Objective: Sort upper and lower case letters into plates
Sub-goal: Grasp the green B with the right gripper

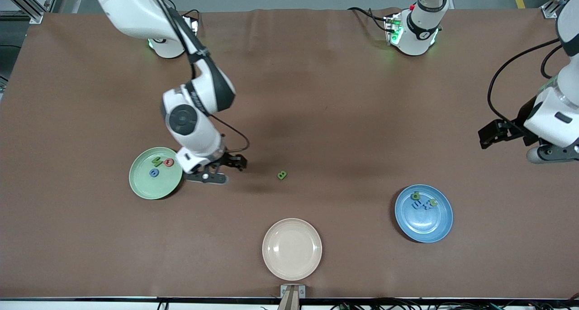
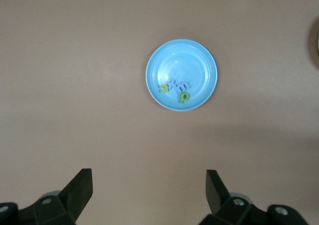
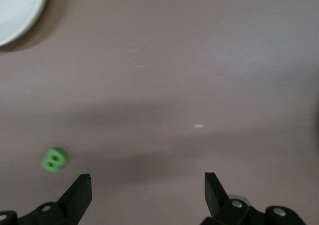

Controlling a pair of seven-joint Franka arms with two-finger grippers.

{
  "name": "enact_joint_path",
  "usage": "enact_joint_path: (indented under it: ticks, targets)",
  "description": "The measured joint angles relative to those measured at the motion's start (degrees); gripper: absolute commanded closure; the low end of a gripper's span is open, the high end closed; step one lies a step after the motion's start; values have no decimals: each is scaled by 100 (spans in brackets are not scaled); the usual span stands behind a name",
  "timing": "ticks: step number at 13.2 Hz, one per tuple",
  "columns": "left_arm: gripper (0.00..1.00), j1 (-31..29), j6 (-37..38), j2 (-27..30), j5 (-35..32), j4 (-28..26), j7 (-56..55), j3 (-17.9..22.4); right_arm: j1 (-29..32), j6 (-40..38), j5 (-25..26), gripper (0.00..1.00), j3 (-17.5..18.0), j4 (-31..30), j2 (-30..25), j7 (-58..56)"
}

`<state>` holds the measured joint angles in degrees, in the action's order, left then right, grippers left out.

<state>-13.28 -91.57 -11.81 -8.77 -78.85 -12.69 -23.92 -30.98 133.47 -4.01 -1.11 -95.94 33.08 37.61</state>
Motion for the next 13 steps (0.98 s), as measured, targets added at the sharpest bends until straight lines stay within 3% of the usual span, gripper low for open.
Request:
enact_joint_path:
  ticks: [3,6,10,13]
  targets:
    - [0,882,18,539,451,-560,48,1034,-370,26,-3,0,-7,818,791,758]
    - [0,1531,14,1013,588,-1157,376,1893,-672,39,79,2,-14,1532,1376,827]
    - [0,1580,3,1313,638,-1457,498,1985,-1025,47,453,5,-29,2098,1977,990]
    - [0,1577,3,1348,640,-1468,437,1770,-1048,-6,462,6,-58,2153,2027,2383]
